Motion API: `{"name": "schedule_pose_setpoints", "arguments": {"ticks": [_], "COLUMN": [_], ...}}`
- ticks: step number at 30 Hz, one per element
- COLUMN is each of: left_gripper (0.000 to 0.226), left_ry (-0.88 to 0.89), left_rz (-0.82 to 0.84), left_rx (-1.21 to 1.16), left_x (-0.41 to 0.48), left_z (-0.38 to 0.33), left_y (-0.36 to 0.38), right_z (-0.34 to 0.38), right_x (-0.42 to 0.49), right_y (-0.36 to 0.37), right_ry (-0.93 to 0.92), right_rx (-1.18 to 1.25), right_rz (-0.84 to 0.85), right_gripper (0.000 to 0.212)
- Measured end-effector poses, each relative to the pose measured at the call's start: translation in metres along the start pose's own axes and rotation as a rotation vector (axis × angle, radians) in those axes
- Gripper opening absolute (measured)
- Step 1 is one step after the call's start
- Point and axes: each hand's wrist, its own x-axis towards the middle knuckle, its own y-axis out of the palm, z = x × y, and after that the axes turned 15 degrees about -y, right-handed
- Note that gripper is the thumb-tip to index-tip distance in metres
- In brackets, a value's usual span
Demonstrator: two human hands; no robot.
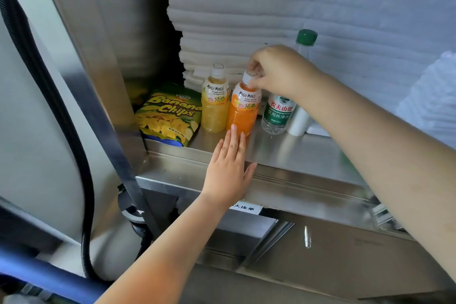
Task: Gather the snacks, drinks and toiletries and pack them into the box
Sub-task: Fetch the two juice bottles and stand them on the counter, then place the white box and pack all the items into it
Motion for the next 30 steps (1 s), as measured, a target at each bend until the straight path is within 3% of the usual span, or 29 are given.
{"name": "schedule_pose_setpoints", "arguments": {"ticks": [2, 4, 5, 6, 11, 15, 20, 24, 30], "left_gripper": [0.067, 0.058, 0.054, 0.052, 0.054, 0.058, 0.065, 0.065, 0.056], "left_ry": [0.006, 0.027, 0.036, 0.037, -0.022, -0.045, -0.133, -0.05, 0.294], "left_rz": [-0.023, -0.055, -0.065, -0.069, -0.049, -0.046, 0.083, 0.155, -0.018], "left_rx": [-0.011, -0.031, -0.027, -0.015, -0.018, -0.002, 0.097, -0.172, -0.433], "left_x": [-0.006, -0.012, -0.013, -0.014, -0.016, -0.016, -0.02, -0.026, -0.075], "left_z": [0.001, 0.004, 0.006, 0.006, 0.0, -0.005, -0.023, -0.063, -0.18], "left_y": [0.0, 0.002, 0.004, 0.006, 0.007, 0.005, -0.014, -0.053, -0.157], "right_z": [0.009, 0.02, 0.023, 0.023, 0.015, 0.01, 0.005, 0.01, 0.024], "right_x": [-0.025, -0.061, -0.081, -0.101, -0.168, -0.169, -0.172, -0.212, -0.326], "right_y": [0.018, 0.045, 0.062, 0.08, 0.148, 0.146, 0.111, 0.05, -0.067], "right_ry": [-0.038, -0.093, -0.102, -0.089, 0.086, 0.09, 0.154, 0.162, 0.26], "right_rx": [0.009, 0.046, 0.068, 0.081, -0.076, 0.013, 0.248, 0.155, -0.015], "right_rz": [-0.207, -0.466, -0.511, -0.488, -0.01, 0.071, 0.193, 0.081, -0.295], "right_gripper": [0.049, 0.035, 0.029, 0.027, 0.055, 0.06, 0.055, 0.055, 0.054]}}
